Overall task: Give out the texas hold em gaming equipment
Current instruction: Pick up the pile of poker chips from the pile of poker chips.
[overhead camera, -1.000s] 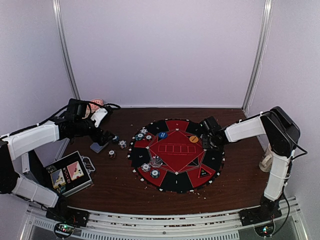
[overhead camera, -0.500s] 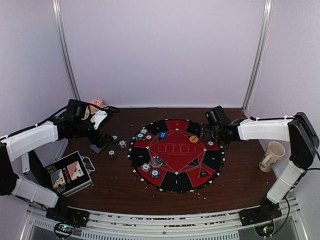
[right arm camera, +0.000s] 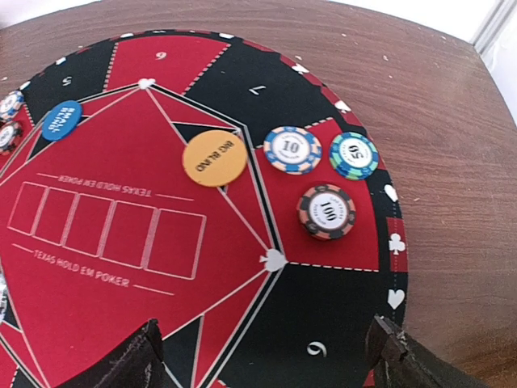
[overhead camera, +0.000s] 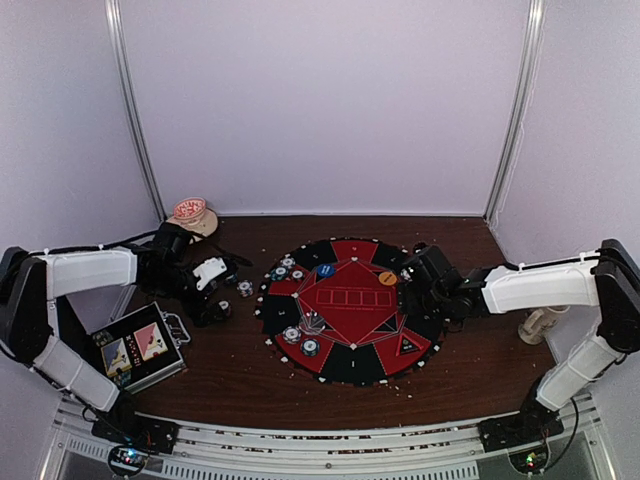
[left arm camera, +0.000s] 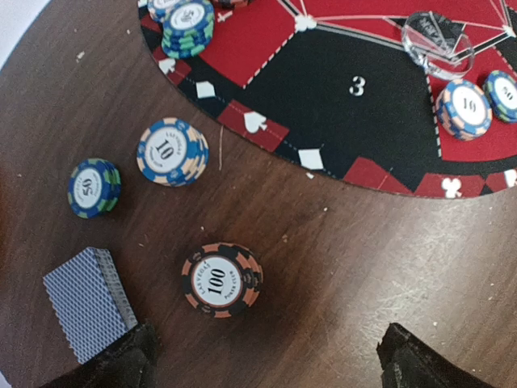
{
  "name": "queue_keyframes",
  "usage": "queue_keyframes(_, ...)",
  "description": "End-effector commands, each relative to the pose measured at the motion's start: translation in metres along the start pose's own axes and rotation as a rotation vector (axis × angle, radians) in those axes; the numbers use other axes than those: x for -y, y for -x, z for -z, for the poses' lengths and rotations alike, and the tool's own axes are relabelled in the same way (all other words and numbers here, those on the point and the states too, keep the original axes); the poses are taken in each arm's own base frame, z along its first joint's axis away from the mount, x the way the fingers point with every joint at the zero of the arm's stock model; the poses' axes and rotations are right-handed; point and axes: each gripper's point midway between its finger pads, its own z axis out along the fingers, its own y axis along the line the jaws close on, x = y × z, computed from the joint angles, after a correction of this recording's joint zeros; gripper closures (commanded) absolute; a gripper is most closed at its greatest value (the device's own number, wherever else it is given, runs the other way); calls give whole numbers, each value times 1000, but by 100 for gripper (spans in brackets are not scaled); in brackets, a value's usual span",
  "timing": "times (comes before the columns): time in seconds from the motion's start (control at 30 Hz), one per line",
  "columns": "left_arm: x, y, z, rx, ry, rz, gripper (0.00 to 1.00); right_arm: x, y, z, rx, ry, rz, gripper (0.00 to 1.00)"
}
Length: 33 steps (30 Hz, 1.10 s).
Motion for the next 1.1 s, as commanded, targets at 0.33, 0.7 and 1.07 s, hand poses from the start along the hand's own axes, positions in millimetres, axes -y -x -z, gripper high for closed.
queue_keyframes(0.33,-39,-1,-39,-21,-55,61,12,-10,14,8,72,1,7,12)
queue_keyframes(0.7,-42,-2,-46,-23,-53,78,19,-10,14,8,74,0,7,12)
queue_keyframes(1.07,-39,-2,-50,-23,-76,92,27,-11,14,7,72,-1,13,12)
